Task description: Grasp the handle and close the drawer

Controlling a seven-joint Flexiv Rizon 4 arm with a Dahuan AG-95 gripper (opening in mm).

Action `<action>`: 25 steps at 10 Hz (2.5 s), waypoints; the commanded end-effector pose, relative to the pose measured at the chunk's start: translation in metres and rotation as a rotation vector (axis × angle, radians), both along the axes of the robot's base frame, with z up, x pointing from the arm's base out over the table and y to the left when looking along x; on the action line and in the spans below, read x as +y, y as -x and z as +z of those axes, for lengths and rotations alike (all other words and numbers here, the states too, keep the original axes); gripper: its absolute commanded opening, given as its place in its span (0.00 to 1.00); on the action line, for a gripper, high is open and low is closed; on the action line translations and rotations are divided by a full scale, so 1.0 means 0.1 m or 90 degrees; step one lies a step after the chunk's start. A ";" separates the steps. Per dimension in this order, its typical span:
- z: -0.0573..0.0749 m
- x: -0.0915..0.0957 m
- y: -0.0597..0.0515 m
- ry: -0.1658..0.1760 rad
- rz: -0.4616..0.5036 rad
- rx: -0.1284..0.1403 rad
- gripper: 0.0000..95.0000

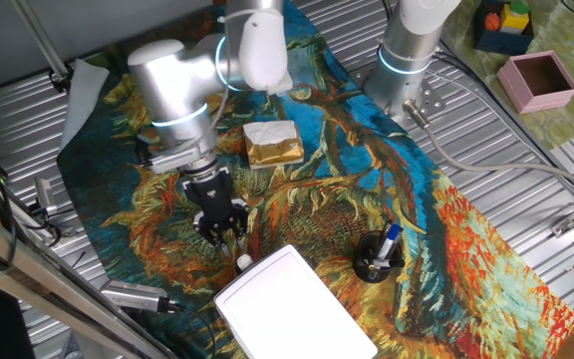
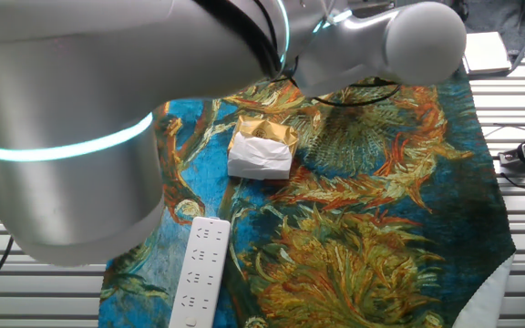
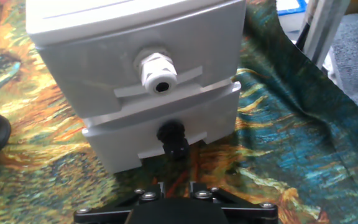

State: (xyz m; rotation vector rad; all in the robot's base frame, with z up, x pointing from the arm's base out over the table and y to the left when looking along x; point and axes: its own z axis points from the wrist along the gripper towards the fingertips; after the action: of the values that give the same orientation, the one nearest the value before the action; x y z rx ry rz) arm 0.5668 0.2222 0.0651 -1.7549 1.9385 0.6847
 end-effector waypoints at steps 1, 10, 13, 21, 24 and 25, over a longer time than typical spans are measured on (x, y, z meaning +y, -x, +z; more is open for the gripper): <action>0.00 0.00 0.00 -0.015 0.093 -0.006 0.20; 0.00 0.00 0.00 -0.035 0.136 0.012 0.40; 0.00 0.00 0.00 -0.041 0.137 0.012 0.40; 0.01 0.01 -0.02 -0.086 0.141 0.015 0.40; 0.01 0.01 -0.02 -0.091 0.136 0.019 0.40; 0.00 0.02 -0.02 -0.095 0.136 0.020 0.40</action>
State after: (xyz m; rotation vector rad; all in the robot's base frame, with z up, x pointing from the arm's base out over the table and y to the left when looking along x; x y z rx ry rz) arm 0.5692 0.2251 0.0649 -1.8771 1.6853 0.9122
